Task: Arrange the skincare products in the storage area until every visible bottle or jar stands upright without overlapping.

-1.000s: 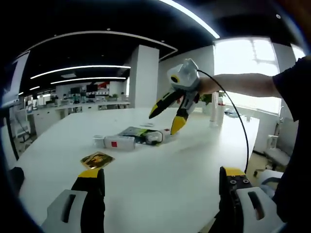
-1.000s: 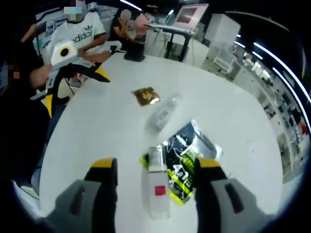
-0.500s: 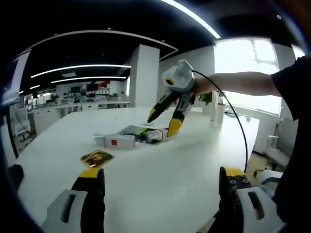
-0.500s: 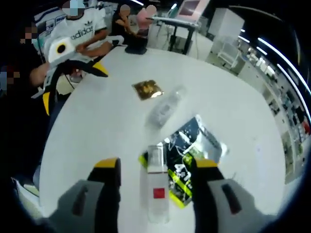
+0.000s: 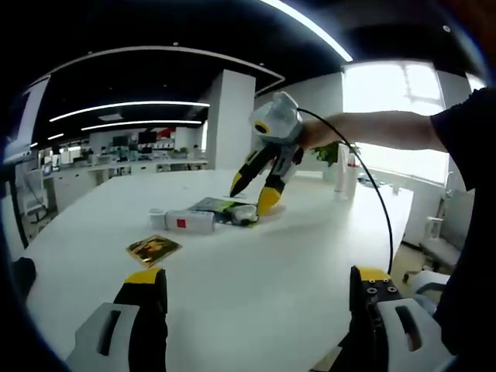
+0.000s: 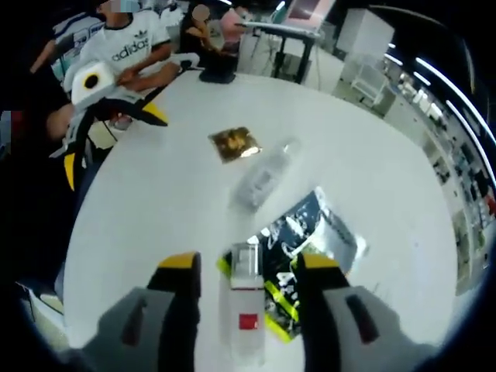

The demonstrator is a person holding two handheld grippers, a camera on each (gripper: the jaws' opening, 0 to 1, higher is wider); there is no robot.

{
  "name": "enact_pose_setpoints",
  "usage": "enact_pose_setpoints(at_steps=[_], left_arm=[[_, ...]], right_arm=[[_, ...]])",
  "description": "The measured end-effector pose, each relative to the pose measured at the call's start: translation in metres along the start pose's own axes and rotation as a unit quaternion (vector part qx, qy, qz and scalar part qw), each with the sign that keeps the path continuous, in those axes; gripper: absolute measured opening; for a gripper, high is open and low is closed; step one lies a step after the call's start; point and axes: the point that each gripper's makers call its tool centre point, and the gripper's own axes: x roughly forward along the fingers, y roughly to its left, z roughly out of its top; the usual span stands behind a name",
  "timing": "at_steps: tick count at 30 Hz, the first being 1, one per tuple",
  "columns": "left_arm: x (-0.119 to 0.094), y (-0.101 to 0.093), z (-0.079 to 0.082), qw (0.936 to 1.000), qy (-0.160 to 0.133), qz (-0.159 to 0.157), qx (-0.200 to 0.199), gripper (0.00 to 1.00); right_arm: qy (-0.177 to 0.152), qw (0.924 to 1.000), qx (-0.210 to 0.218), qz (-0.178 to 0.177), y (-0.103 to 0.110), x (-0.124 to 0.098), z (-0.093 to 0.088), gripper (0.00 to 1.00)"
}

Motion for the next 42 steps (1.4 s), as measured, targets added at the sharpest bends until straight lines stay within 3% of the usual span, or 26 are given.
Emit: enact_pose_setpoints(at_steps=[5, 25, 42], left_arm=[[-0.001, -0.001, -0.001, 1.0000, -0.001, -0.002, -0.002, 1.00], [-0.003, 0.001, -0.004, 1.0000, -0.002, -0.002, -0.006, 1.00], [0.000, 0.009, -0.005, 1.0000, -0.001, -0.004, -0.007, 1.00]], right_arm=[[0.012, 0.9999, 0.001, 0.008, 0.003, 0.004, 0.000, 0.41], [0.059, 0.9977, 0.000, 0.035, 0.011, 0.022, -0.005, 0.32], [0.093, 0.9945, 0.002, 0.048, -0.001, 0.029, -0.015, 0.26]])
